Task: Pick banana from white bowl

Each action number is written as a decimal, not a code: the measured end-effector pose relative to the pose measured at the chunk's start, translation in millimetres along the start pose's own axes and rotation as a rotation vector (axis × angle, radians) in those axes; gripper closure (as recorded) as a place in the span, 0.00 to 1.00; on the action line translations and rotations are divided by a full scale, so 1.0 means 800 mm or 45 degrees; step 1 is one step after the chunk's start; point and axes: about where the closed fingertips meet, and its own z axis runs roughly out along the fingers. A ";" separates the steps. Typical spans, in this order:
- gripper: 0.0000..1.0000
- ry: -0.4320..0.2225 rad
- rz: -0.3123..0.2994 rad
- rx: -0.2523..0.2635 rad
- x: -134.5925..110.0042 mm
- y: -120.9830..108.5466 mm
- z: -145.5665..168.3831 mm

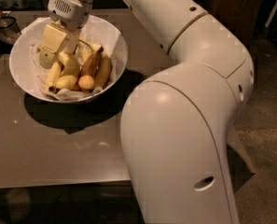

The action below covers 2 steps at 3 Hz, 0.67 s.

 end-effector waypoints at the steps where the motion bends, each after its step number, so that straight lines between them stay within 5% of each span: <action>1: 0.10 0.000 0.000 0.000 0.000 0.000 0.000; 2: 0.00 -0.082 -0.013 0.005 -0.027 0.006 -0.006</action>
Offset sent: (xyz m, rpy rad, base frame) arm -0.0030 0.0004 0.0124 0.0494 -0.0016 0.0150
